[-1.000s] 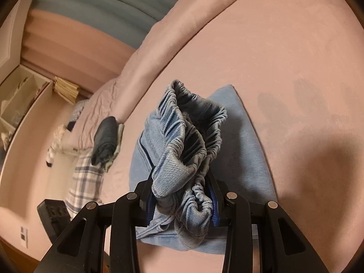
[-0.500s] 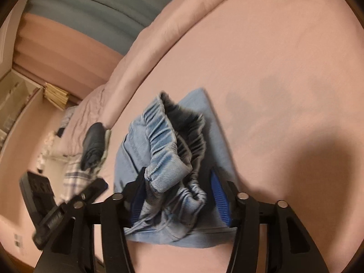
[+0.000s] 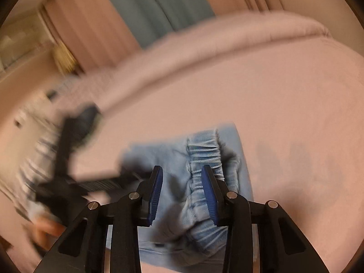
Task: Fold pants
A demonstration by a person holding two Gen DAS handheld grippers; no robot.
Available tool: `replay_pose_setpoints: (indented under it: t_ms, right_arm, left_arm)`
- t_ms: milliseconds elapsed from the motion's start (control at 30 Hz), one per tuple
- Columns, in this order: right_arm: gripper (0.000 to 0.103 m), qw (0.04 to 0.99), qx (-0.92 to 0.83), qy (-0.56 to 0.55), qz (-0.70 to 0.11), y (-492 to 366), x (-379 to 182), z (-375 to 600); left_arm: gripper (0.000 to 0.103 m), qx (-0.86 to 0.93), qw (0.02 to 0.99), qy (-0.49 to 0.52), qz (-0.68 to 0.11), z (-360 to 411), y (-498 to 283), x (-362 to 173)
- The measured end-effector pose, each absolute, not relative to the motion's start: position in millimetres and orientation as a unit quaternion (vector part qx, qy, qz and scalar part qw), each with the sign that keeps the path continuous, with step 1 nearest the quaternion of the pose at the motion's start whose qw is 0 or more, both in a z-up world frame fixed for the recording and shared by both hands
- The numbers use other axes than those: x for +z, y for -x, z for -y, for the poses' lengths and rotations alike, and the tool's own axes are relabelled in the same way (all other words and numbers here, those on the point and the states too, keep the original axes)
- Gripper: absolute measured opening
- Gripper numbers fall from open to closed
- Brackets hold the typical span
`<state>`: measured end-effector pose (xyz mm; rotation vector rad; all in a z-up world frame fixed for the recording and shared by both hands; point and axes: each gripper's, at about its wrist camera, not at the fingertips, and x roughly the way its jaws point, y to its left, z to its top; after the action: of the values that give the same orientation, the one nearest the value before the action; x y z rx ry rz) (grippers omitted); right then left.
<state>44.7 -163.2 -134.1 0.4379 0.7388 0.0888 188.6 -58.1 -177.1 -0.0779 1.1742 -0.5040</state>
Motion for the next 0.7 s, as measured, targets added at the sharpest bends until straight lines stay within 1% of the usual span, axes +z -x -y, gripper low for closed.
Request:
replay_pose_setpoints:
  t_ms: [33,133,267,333,467,567,633,667,700]
  right_arm:
    - [0.035,0.905,0.038,-0.211,-0.367,-45.4,-141.5,164.5]
    - [0.031,0.898,0.056,-0.216,-0.379,-41.0,-142.7,175.1]
    - [0.032,0.899,0.068,-0.214,-0.375,-21.0,-133.3,193.2]
    - [0.047,0.906,0.044,-0.195,-0.373,-13.8,-126.1,196.4]
    - [0.047,0.917,0.087,-0.180,-0.344,-17.5,-102.0,180.2]
    - [0.048,0.906,0.144,-0.161,-0.363,-47.8,-96.3,148.0]
    - [0.048,0.890,0.176,-0.144,-0.395,-83.1,-100.5,119.7]
    - [0.048,0.887,0.181,-0.133,-0.404,-95.6,-103.4,110.3]
    - [0.048,0.883,0.183,-0.120,-0.416,-113.3,-106.6,97.9]
  left_arm:
    - [0.079,-0.238,0.800,0.040,-0.549,56.5,-189.3,-176.6]
    - [0.078,-0.251,0.804,0.084,-0.532,38.6,-183.2,-164.3]
    - [0.078,-0.245,0.823,0.121,-0.498,-8.4,-154.5,-153.3]
    - [0.079,-0.235,0.823,0.133,-0.500,-32.0,-139.9,-158.0]
    - [0.078,-0.256,0.791,0.177,-0.527,-51.9,-113.6,-179.2]
    - [0.076,-0.273,0.774,0.190,-0.538,-49.1,-90.7,-193.3]
    - [0.067,-0.279,0.781,0.191,-0.525,-48.3,-75.9,-194.6]
    - [0.055,-0.284,0.779,0.190,-0.526,-47.2,-71.8,-195.9]
    - [0.054,-0.282,0.780,0.185,-0.527,-46.1,-68.8,-197.8]
